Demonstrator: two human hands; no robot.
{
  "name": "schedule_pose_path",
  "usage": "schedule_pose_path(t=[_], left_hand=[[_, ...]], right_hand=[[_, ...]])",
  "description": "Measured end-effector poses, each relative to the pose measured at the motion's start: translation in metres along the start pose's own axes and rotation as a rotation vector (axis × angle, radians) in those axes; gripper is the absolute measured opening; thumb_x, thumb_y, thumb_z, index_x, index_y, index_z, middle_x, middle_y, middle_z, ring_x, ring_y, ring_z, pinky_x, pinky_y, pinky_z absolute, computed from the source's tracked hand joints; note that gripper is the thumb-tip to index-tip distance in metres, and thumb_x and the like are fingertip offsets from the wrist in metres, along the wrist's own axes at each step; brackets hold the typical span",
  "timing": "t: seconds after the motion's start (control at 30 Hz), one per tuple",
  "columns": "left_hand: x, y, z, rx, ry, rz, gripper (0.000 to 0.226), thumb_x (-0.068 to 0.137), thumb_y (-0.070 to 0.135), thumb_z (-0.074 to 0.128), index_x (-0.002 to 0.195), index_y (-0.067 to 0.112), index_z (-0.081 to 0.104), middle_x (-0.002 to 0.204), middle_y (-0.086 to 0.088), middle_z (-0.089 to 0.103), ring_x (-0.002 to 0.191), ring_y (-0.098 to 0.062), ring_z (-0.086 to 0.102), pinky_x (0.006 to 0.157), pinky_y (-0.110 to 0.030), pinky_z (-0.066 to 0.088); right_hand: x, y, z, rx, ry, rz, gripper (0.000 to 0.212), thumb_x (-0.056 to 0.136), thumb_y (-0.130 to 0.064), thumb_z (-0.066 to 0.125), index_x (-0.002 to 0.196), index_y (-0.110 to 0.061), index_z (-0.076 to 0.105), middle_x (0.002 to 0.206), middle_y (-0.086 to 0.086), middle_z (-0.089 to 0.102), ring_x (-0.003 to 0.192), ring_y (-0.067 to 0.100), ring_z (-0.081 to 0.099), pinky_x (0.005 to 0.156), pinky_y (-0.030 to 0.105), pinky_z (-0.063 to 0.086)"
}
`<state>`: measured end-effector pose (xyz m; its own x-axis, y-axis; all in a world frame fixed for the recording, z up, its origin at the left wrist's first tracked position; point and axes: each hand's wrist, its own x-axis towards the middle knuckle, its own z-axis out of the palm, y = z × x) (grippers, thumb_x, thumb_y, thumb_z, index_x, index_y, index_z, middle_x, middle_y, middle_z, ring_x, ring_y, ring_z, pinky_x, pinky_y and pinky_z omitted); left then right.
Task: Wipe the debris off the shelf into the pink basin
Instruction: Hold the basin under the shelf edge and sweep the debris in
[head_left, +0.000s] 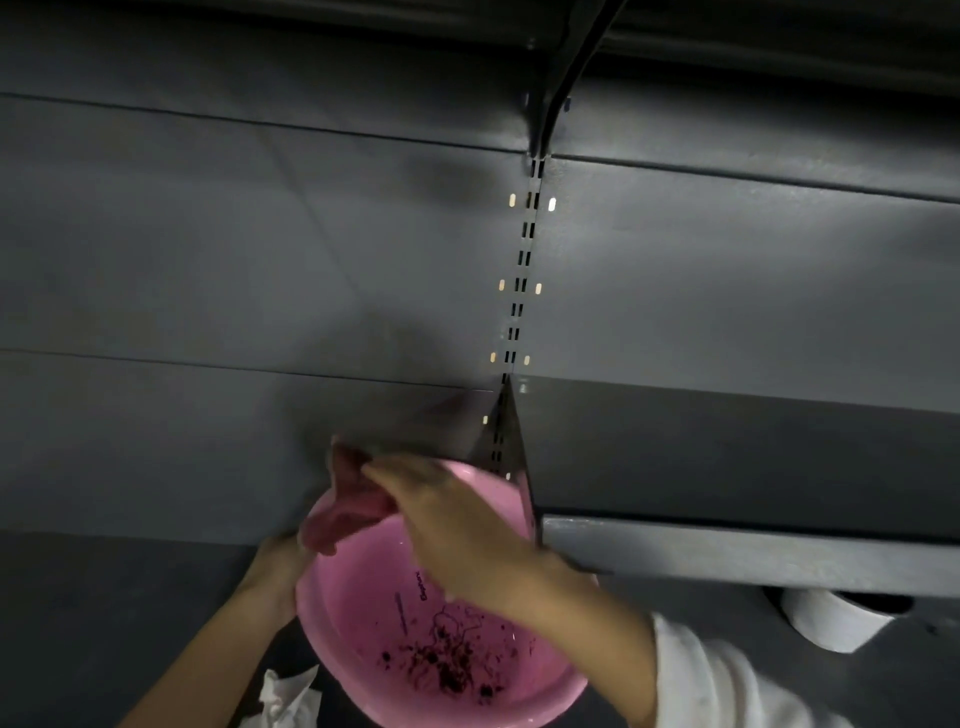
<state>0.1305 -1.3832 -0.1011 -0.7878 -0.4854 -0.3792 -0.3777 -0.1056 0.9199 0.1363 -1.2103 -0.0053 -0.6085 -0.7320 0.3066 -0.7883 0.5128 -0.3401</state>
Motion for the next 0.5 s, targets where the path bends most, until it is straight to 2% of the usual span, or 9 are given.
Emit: schedule_pose_path(t=[0.07, 0.13, 0.2, 0.3, 0.37, 0.4, 0.47, 0.5], left_hand=[[0.002, -0.013, -0.01, 0.015, 0.07, -0.011, 0.015, 0.086, -0.003, 0.051, 0.074, -0.004, 0.059, 0.07, -0.02, 0.059, 0.06, -0.027, 0.053, 0.051, -0.027, 0.04], [0.004, -0.03, -0.02, -0.036, 0.087, -0.057, 0.009, 0.081, -0.007, 0.05, 0.083, -0.007, 0.059, 0.074, -0.024, 0.061, 0.065, -0.033, 0.057, 0.056, -0.029, 0.044], [0.01, -0.052, -0.026, -0.079, 0.106, -0.085, 0.014, 0.08, -0.007, 0.051, 0.092, -0.008, 0.057, 0.08, -0.026, 0.06, 0.075, -0.037, 0.058, 0.064, -0.033, 0.047], [0.012, -0.078, -0.027, -0.163, 0.121, -0.11, 0.019, 0.074, -0.003, 0.059, 0.091, -0.01, 0.056, 0.072, -0.019, 0.055, 0.074, -0.034, 0.053, 0.058, -0.03, 0.042], [0.016, -0.095, -0.023, -0.215, 0.127, -0.138, 0.026, 0.059, 0.004, 0.065, 0.08, -0.009, 0.057, 0.069, -0.017, 0.053, 0.069, -0.029, 0.049, 0.056, -0.029, 0.038], [0.018, -0.103, -0.021, -0.237, 0.139, -0.145, 0.022, 0.06, 0.004, 0.065, 0.076, -0.008, 0.056, 0.07, -0.018, 0.053, 0.068, -0.028, 0.048, 0.057, -0.031, 0.037], [0.025, -0.116, -0.017, -0.268, 0.169, -0.155, 0.007, 0.076, -0.003, 0.059, 0.07, -0.005, 0.054, 0.075, -0.019, 0.053, 0.069, -0.028, 0.047, 0.059, -0.033, 0.036], [0.03, -0.122, -0.016, -0.263, 0.183, -0.166, 0.012, 0.08, -0.006, 0.053, 0.069, -0.002, 0.053, 0.076, -0.018, 0.053, 0.071, -0.028, 0.048, 0.061, -0.033, 0.037]], right_hand=[[-0.006, -0.001, 0.034, -0.064, -0.096, 0.005, 0.066, 0.079, 0.019, 0.039, 0.141, -0.004, 0.028, 0.149, 0.012, 0.031, 0.137, 0.025, 0.027, 0.115, 0.028, 0.015], [-0.009, 0.011, 0.067, -0.062, -0.131, 0.103, 0.065, 0.081, 0.015, 0.04, 0.141, -0.006, 0.027, 0.15, 0.009, 0.03, 0.138, 0.021, 0.026, 0.116, 0.026, 0.014], [-0.014, 0.026, 0.091, 0.064, -0.128, 0.263, 0.061, 0.083, 0.01, 0.041, 0.139, -0.013, 0.035, 0.146, 0.006, 0.039, 0.131, 0.02, 0.04, 0.11, 0.022, 0.025], [-0.023, 0.05, 0.115, 0.203, -0.083, 0.47, 0.052, 0.09, 0.004, 0.037, 0.137, -0.019, 0.04, 0.139, 0.005, 0.05, 0.115, 0.026, 0.057, 0.092, 0.029, 0.046], [-0.026, 0.066, 0.126, 0.206, -0.071, 0.551, 0.047, 0.095, -0.001, 0.032, 0.136, -0.021, 0.04, 0.136, 0.004, 0.053, 0.11, 0.024, 0.06, 0.082, 0.028, 0.048], [-0.028, 0.072, 0.131, 0.203, -0.058, 0.579, 0.044, 0.096, -0.004, 0.031, 0.136, -0.02, 0.04, 0.134, 0.005, 0.055, 0.11, 0.022, 0.06, 0.084, 0.026, 0.046], [-0.029, 0.082, 0.14, 0.258, -0.029, 0.625, 0.04, 0.098, -0.01, 0.031, 0.136, -0.018, 0.039, 0.131, 0.007, 0.057, 0.109, 0.022, 0.06, 0.089, 0.027, 0.046], [-0.03, 0.086, 0.143, 0.29, -0.016, 0.641, 0.039, 0.098, -0.012, 0.032, 0.136, -0.016, 0.037, 0.128, 0.008, 0.058, 0.105, 0.022, 0.061, 0.088, 0.028, 0.047]])
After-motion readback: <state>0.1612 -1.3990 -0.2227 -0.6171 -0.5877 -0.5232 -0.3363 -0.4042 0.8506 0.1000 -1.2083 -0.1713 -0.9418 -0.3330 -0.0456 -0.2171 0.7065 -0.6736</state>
